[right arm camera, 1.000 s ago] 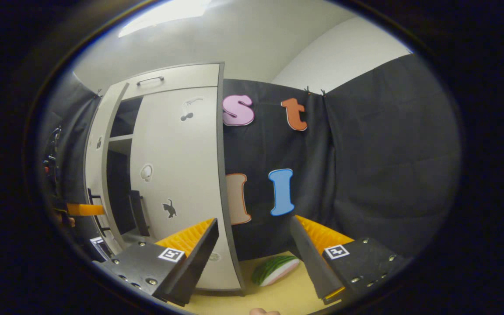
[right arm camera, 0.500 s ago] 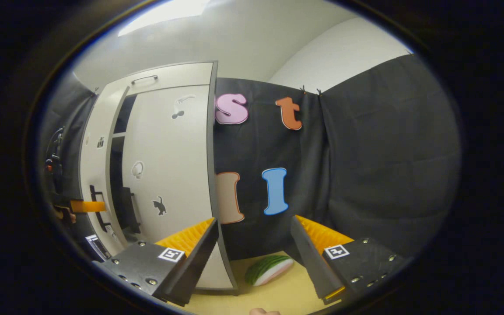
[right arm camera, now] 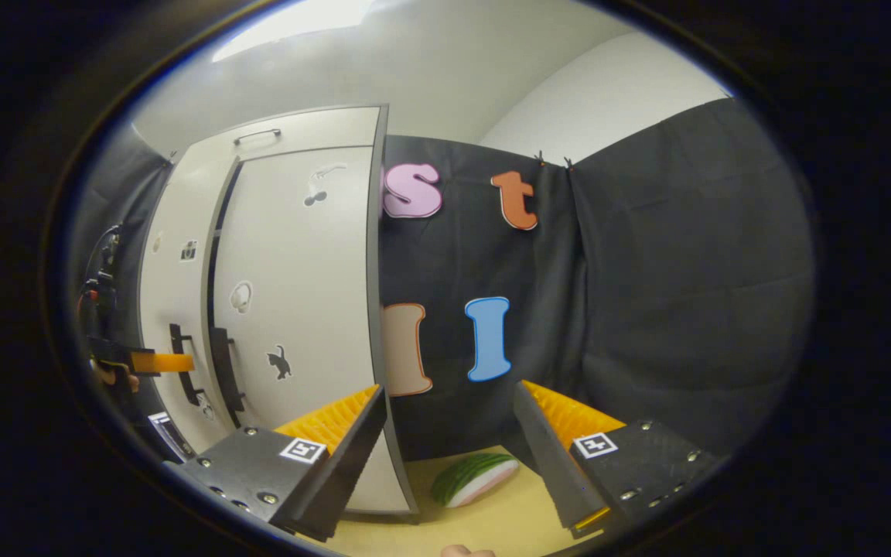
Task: Grasp the bottle in the cabinet with the left hand and place it on the coaster, then close the right door with the right hand and the left door with the left hand.
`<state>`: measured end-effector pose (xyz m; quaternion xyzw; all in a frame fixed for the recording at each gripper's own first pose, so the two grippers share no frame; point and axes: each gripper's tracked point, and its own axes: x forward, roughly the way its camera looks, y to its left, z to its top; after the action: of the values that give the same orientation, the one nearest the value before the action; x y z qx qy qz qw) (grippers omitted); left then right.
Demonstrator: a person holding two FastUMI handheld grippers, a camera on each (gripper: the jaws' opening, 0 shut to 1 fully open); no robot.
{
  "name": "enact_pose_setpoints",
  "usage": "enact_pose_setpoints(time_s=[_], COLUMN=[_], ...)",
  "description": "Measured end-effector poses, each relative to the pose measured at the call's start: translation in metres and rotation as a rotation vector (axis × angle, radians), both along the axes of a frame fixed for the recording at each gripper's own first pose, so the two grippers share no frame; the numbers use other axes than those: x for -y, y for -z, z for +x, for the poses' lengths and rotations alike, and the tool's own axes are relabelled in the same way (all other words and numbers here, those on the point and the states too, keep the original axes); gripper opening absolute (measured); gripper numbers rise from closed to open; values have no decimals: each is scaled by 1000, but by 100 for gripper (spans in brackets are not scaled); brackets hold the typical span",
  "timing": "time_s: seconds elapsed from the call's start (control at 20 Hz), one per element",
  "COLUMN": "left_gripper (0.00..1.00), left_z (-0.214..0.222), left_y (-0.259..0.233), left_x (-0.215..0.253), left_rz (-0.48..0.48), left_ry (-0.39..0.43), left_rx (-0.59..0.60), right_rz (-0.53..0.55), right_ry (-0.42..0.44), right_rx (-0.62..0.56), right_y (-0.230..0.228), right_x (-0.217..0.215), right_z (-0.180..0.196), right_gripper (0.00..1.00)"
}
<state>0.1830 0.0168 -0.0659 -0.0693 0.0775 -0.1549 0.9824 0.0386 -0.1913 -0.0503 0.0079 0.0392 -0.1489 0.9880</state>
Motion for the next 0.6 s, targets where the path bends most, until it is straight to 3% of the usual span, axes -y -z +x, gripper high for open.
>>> enact_pose_setpoints(time_s=[0.6], left_gripper=[97], left_z=[9], left_y=[1], left_x=[2], left_rz=[-4], left_ry=[-5], left_rx=[-1], right_rz=[-6], right_ry=[3], right_rx=[4], right_y=[2], right_x=[4], right_z=[8], right_gripper=[100])
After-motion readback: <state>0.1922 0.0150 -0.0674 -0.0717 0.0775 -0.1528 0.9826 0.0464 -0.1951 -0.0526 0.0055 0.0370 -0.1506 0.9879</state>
